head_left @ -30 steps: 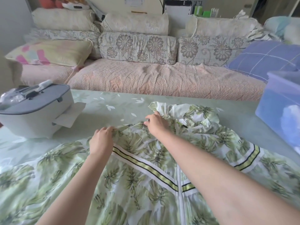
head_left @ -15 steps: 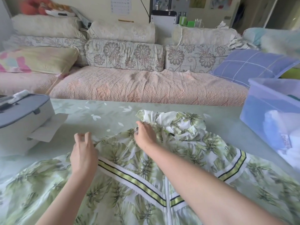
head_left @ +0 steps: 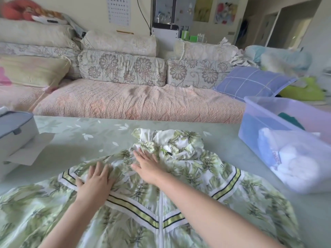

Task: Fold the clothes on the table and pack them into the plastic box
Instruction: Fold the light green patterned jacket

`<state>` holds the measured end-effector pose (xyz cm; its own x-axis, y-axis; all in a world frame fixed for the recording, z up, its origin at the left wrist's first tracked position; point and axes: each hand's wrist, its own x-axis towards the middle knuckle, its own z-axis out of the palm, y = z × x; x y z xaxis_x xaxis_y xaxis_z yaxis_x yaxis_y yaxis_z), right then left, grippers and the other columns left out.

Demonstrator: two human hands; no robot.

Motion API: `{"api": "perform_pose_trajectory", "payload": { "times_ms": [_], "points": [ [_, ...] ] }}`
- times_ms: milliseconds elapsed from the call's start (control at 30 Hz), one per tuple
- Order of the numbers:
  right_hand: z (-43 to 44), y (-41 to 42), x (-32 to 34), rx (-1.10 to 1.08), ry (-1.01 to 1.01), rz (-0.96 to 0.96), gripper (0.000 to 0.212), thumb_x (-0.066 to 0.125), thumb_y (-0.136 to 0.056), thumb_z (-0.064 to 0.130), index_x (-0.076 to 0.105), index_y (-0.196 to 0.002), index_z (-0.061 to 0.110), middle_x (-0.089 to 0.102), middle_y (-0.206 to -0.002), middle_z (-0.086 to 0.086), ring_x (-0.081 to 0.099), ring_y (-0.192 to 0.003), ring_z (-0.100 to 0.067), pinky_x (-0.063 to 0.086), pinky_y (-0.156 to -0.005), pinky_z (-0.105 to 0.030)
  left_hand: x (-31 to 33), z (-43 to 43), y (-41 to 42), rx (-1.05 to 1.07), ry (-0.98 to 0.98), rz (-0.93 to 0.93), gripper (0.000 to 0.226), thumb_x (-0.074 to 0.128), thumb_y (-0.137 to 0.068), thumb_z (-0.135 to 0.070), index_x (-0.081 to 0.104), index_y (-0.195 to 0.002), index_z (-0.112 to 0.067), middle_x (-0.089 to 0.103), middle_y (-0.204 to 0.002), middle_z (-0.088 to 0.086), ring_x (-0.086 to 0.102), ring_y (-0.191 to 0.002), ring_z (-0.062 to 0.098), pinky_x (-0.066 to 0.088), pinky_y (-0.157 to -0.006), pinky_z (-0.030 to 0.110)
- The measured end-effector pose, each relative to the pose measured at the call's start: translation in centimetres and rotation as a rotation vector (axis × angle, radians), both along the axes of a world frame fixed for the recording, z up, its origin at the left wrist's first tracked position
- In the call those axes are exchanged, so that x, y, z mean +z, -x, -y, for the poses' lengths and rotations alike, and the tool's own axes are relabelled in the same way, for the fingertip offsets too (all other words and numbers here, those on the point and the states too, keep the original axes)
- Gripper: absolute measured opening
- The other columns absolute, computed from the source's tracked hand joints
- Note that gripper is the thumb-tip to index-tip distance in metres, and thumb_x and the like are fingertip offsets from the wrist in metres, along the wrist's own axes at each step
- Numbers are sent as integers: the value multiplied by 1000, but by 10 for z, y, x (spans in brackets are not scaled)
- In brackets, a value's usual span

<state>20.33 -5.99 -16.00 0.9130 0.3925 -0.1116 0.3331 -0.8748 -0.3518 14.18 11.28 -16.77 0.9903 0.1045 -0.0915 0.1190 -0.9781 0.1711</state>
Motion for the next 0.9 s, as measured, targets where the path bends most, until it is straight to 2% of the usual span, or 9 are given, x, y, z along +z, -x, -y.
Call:
{"api": "perform_pose_trajectory", "payload": {
  "times_ms": [67, 133, 300, 467, 567, 667, 767, 833, 900],
  "points": [
    [25, 14, 12, -81, -195, 84, 51, 27, -102, 42, 20, -150, 26, -4, -159, 7, -4, -146, -16, -3, -113, -35, 9, 11, 4, -1, 6, 98, 57, 28, -102, -38, 3, -152, -25, 0, -160, 3, -1, -147, 23, 6, -117, 50],
    [65, 30, 25, -174, -354, 145, 42, 39, -101, 31, 42, -141, 20, 13, -158, 6, 13, -145, -14, 10, -115, -31, 16, 27, 3, -45, 20, 212, 49, 32, -102, -32, 22, -149, -23, 17, -158, 2, 8, -147, 21, 11, -118, 45],
    [201, 65, 35, -519, -308, 276, 30, 56, -91, 9, 62, -121, 9, 54, -128, -8, 47, -123, -23, 30, -102, -22, 28, 99, -12, -247, 167, 286, 40, 40, -99, -16, 47, -138, -21, 43, -146, -2, 30, -140, 17, 21, -116, 37],
    [295, 82, 37, -845, -238, 126, 35, 61, -90, 20, 60, -122, 5, 57, -127, -16, 50, -121, -30, 35, -100, -31, 43, 183, -14, -423, 232, 420, 48, 42, -94, -3, 49, -136, -25, 45, -144, -5, 34, -137, 14, 22, -113, 32],
    [329, 102, 35, -917, -279, -24, 25, 52, -95, 25, 67, -91, 5, 66, -100, -17, 60, -102, -29, 41, -81, -29, 50, 236, -23, -531, 294, 465, 51, 42, -91, 2, 50, -135, -24, 52, -138, -2, 43, -130, 18, 29, -109, 32],
    [346, 118, 26, -924, -336, -105, 38, 53, -95, 29, 68, -93, -6, 68, -98, -21, 64, -98, -31, 43, -78, -31, 41, 280, -39, -621, 236, 335, 57, 39, -93, 1, 35, -145, -22, 39, -149, -1, 24, -142, 16, 14, -117, 36],
    [348, 124, 26, -852, -428, -117, 18, 64, -88, 19, 64, -73, 8, 61, -72, -5, 54, -69, -15, 35, -63, -27, 36, 311, -46, -676, 162, 186, 58, 34, -98, -4, 18, -151, -21, 26, -155, -3, 6, -146, 14, -1, -118, 42],
    [349, 126, 30, -804, -530, -87, 22, 66, -86, 17, 60, -65, 15, 53, -57, 5, 44, -57, -10, 30, -57, -25, 34, 323, -47, -725, 71, 113, 62, 33, -95, 1, 19, -151, -22, 27, -155, -5, 2, -147, 14, -8, -117, 45],
    [348, 132, 37, -776, -747, -64, 18, 64, -87, 17, 62, -70, 15, 55, -62, 2, 48, -62, -12, 32, -59, -27, 31, 326, -50, -709, -22, 100, 66, 35, -91, 5, 24, -149, -22, 31, -152, -4, 8, -146, 15, -9, -116, 45]
  ]
}}
